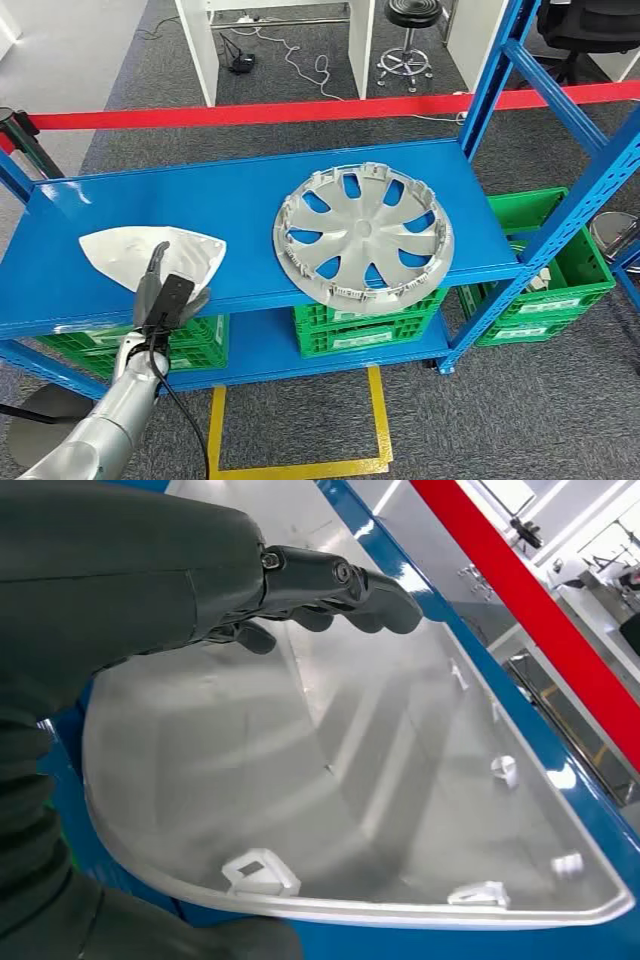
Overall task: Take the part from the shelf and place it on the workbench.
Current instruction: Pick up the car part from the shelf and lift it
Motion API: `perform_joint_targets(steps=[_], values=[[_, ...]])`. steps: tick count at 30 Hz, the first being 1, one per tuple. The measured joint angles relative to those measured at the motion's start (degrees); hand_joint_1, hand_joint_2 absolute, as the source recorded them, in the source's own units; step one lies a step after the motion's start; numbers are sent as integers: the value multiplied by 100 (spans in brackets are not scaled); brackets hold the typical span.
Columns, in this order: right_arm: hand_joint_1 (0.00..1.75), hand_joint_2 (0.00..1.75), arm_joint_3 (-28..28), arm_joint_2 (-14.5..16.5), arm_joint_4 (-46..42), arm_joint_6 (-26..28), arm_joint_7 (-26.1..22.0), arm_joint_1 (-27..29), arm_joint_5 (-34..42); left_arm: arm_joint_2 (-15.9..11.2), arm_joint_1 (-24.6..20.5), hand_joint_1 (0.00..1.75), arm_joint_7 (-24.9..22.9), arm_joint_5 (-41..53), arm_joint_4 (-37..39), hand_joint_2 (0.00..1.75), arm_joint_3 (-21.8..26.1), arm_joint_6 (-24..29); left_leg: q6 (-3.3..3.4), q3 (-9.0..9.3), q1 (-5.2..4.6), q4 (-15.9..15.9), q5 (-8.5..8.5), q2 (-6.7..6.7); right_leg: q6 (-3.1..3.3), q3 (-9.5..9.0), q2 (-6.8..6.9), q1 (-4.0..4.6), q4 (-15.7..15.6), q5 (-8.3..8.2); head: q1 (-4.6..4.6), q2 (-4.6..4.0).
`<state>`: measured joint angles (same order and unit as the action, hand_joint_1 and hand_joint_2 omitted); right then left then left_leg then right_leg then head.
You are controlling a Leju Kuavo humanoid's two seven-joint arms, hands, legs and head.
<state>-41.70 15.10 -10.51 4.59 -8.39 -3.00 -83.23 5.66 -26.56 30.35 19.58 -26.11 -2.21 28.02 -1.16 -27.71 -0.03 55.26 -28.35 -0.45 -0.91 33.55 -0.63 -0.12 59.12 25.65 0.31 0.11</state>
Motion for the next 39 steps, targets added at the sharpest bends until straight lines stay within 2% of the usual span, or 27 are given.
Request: perform_joint_targets(steps=[23, 28, 30, 34, 39], values=[[0, 0, 0, 0, 0, 33, 0, 2, 74, -162, -52, 175, -240, 782, 86, 175, -25, 642, 0, 3, 0, 0, 1, 0, 0, -1, -1, 0, 1, -1, -1, 0], [0, 0, 0, 0, 0, 28, 0, 2, 79, -248, -43, 175, -628, 1647, 82, 175, -206, 1126, 0, 2, 0, 0, 1, 0, 0, -1, -1, 1, 1, -1, -1, 0], [0, 0, 0, 0, 0, 21, -5, 3, 82, -287, -14, 175, -839, 2158, 19, 175, -240, 1153, 0, 2, 0, 0, 1, 0, 0, 0, -2, 1, 1, -1, -1, 0], [0, 0, 0, -2, 0, -9, -116, 12, 92, -373, 61, 175, -1303, 3866, -339, 175, -254, 1167, 0, -1, 0, 0, 1, 0, 0, 2, -1, 1, 1, 0, -1, 0], [0, 0, 0, -4, 0, -26, -196, 18, 100, -485, 67, 175, -1654, 4778, -719, 175, -254, 1176, 0, -1, 0, 0, 1, 0, 0, 2, -2, 1, 0, 0, -1, 0]])
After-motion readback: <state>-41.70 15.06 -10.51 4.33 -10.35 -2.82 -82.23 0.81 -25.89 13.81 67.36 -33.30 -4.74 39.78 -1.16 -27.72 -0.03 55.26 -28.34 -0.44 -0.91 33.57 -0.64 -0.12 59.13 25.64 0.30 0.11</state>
